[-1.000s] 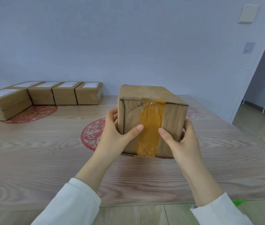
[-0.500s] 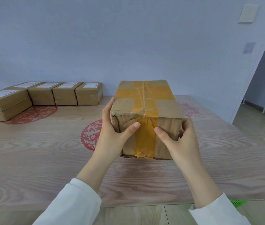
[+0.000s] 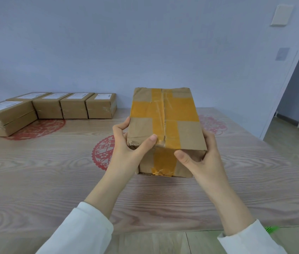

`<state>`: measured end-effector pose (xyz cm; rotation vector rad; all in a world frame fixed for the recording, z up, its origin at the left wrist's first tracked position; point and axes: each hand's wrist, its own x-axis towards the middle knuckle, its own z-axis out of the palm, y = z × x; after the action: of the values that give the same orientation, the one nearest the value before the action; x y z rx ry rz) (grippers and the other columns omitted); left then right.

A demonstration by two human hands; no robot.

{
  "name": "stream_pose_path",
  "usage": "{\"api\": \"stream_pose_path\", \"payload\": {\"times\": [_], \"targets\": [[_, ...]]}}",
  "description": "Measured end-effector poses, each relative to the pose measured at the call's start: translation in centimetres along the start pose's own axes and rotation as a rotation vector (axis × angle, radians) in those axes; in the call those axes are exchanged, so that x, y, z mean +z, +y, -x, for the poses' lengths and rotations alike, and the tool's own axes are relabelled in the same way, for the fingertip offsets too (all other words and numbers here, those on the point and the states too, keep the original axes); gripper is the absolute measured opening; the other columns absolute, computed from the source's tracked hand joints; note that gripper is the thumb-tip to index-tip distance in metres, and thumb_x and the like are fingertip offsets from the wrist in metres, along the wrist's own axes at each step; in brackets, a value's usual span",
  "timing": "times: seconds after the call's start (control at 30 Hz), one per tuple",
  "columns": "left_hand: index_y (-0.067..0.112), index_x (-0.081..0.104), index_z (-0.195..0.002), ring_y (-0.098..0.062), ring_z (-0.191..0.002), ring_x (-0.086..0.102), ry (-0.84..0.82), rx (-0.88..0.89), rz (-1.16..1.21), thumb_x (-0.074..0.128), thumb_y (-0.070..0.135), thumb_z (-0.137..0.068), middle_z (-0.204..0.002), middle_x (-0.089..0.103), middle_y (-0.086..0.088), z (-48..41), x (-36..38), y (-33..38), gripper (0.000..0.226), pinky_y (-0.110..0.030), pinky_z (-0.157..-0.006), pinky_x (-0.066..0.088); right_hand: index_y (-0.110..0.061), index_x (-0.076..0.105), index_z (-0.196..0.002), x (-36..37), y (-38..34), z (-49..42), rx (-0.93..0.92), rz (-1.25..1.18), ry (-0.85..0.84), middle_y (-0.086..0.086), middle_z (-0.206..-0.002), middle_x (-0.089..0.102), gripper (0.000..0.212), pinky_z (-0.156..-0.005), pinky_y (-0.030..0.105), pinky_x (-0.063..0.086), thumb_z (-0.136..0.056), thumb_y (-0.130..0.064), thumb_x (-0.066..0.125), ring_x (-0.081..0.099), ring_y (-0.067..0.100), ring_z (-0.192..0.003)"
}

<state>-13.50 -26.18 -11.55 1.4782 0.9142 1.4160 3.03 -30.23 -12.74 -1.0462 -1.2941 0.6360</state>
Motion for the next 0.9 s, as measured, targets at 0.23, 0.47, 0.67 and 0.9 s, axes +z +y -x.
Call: {"api": "stream_pose_path", "payload": {"times": [0.23, 0.47, 0.67, 0.9], "targets": [[0.035, 0.019, -0.15, -0.002, -0.119, 0.055, -0.095, -0.015, -0.108, 0.085, 0.05, -0.058, -0.136, 0.051, 0.013, -0.2, -0.5, -1.3, 0.114, -0.033, -0.099, 0.049, -0.022, 0.04, -0.125, -0.4, 0.4, -0.5, 0.096, -0.016, 0.055, -0.01, -0.11, 0.057, 0.056, -0.065, 0.008, 0.049, -0.078, -0.026, 0.071, 0.06, -0.012, -0.083], [0.031, 0.027, -0.138, -0.001, -0.11, 0.054, -0.002, -0.016, -0.107, 0.077, 0.017, -0.074, -0.121, 0.049, 0.016, -0.1, 0.3, -1.3, 0.082, -0.017, -0.073, 0.055, -0.035, 0.032, -0.136, 0.0, 1.3, -0.4, 0.06, 0.125, 0.094, -0.015, -0.125, 0.051, 0.073, -0.077, 0.017, 0.051, -0.077, -0.027, 0.075, 0.055, 0.0, -0.11], [0.028, 0.028, -0.142, -0.003, -0.112, 0.052, 0.083, -0.025, -0.142, 0.079, 0.035, -0.066, -0.126, 0.05, 0.014, -0.2, 0.5, -0.6, 0.092, -0.031, -0.093, 0.051, -0.038, 0.032, -0.124, 0.5, 1.6, 0.0, -0.017, 0.211, 0.169, -0.013, -0.125, 0.046, 0.073, -0.082, 0.014, 0.047, -0.072, -0.022, 0.08, 0.051, 0.007, -0.115], [0.035, 0.031, -0.121, 0.005, -0.102, 0.05, 0.065, -0.008, -0.189, 0.081, 0.038, -0.059, -0.111, 0.048, 0.022, 0.0, 0.6, -0.8, 0.079, -0.016, -0.078, 0.047, -0.029, 0.041, -0.134, 0.6, 2.1, -0.4, 0.02, 0.25, 0.253, -0.005, -0.129, 0.049, 0.074, -0.094, 0.03, 0.047, -0.071, -0.037, 0.078, 0.049, 0.012, -0.116]]}}
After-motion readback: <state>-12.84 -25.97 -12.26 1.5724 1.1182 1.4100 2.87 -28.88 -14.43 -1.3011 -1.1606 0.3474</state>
